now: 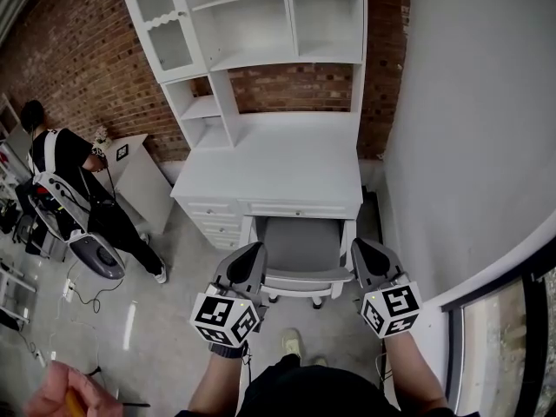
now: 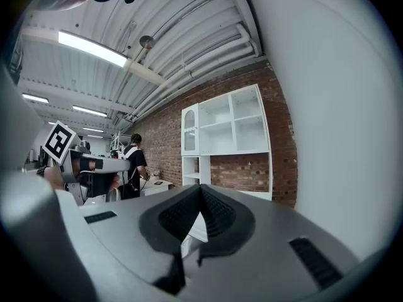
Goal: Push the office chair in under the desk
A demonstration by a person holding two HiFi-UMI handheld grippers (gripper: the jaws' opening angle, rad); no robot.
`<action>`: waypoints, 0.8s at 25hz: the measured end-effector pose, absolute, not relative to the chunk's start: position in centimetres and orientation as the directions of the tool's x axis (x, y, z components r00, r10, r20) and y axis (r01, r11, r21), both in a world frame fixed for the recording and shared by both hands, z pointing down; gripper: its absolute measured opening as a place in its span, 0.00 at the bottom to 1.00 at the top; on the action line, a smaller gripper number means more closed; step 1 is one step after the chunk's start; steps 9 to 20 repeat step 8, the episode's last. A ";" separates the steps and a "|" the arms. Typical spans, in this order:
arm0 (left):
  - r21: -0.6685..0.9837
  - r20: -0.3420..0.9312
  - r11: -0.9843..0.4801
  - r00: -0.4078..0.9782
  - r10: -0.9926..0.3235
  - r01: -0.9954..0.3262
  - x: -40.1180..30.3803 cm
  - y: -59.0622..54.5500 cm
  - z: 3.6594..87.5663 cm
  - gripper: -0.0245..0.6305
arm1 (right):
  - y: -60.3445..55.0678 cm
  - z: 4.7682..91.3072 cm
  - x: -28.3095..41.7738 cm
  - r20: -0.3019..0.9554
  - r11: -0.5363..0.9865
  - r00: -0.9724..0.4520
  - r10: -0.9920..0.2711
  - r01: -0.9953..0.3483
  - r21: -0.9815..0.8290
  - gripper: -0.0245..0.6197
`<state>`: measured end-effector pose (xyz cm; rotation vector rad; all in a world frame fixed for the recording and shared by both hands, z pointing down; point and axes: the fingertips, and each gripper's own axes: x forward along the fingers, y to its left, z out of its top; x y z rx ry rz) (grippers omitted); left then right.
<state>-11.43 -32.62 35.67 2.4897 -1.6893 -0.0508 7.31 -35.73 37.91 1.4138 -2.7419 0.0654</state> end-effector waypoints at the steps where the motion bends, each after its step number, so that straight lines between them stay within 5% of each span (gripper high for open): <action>1: 0.129 0.047 -0.364 0.373 -0.927 -0.922 -11.4 -32.6 35.8 0.05 | -35.7 38.0 7.3 0.070 0.579 -0.578 -0.813 -0.815 -0.011 0.05; 20: 0.139 0.056 -0.363 0.373 -0.926 -0.922 -11.9 -32.6 36.1 0.05 | -35.6 38.1 6.8 0.084 0.575 -0.573 -0.815 -0.818 -0.002 0.05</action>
